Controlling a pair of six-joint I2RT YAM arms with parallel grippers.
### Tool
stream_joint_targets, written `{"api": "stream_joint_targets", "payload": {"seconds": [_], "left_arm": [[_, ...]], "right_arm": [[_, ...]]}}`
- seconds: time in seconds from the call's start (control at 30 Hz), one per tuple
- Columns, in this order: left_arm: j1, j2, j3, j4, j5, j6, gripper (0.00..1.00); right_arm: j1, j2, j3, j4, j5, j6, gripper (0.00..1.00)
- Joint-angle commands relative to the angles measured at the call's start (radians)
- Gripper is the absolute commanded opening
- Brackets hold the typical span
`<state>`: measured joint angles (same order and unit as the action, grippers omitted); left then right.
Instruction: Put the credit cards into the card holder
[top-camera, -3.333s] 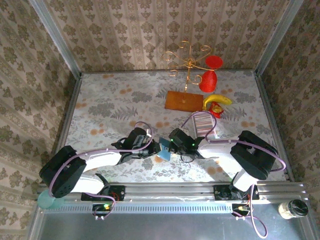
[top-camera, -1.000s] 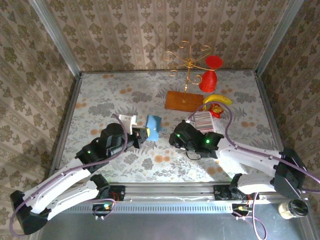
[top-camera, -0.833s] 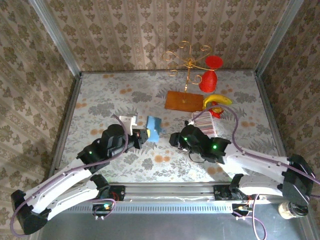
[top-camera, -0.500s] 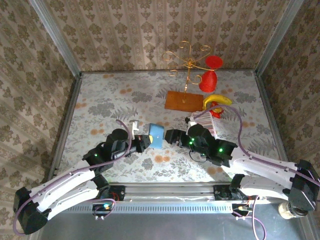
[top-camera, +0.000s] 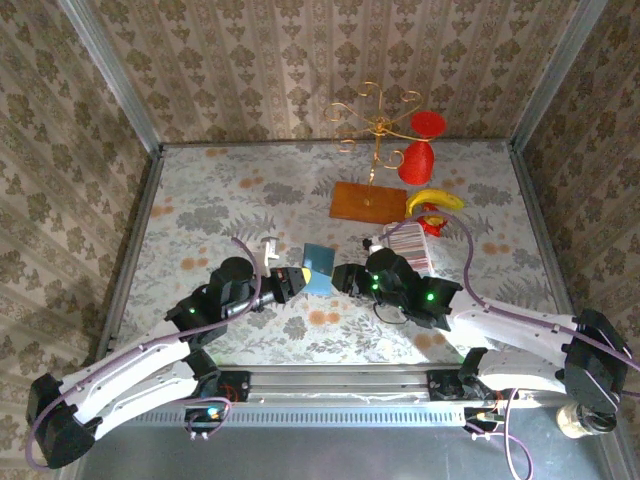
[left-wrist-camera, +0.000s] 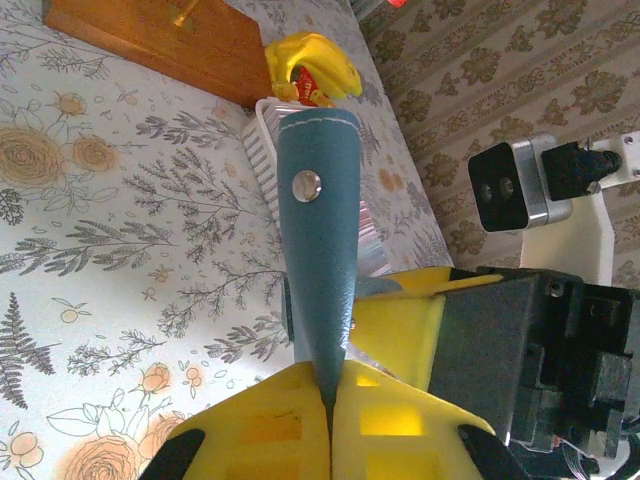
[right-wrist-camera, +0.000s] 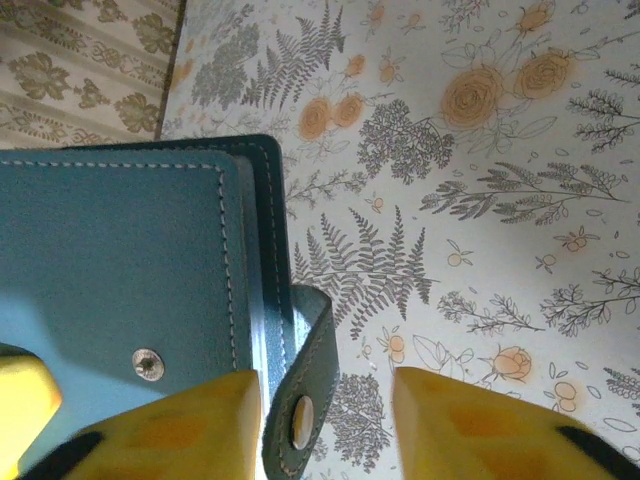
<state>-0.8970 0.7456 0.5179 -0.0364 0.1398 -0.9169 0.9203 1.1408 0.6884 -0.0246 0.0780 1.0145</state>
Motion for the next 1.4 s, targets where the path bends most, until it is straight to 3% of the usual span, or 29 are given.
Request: {"api": "stream_joint_targets", "payload": {"seconds": [0.0,0.27,0.5,0.77,0.97,1.13,1.37], "left_arm": [[-0.009,-0.020,-0.014,0.035,0.023,-0.017,0.00],[-0.012,-0.018,-0.064,0.070,0.014,-0.060,0.00],[-0.027,0.010,-0.158,0.123,-0.003,-0.139,0.01],[-0.083,0.130,-0.211,0.138,-0.076,-0.159,0.21],[-0.085,0.251,-0.211,0.082,-0.108,-0.151,0.49],[-0.082,0.216,-0.176,-0.037,-0.189,-0.126,0.58],[-0.076,0.172,-0.131,-0.042,-0.198,-0.102,0.68]], "right_arm": [[-0.009,-0.029,-0.022,0.008,0.034,0.010,0.29],[-0.011,-0.036,-0.032,-0.015,0.031,0.008,0.00],[-0.009,0.003,-0.046,-0.001,-0.041,-0.010,0.00],[0.008,0.146,-0.134,0.128,-0.088,0.020,0.00],[0.013,0.244,-0.202,0.241,-0.105,0.053,0.00],[0.027,0.190,-0.199,0.225,-0.113,0.048,0.00],[0.031,0.030,-0.202,0.159,-0.081,0.031,0.00]]}}
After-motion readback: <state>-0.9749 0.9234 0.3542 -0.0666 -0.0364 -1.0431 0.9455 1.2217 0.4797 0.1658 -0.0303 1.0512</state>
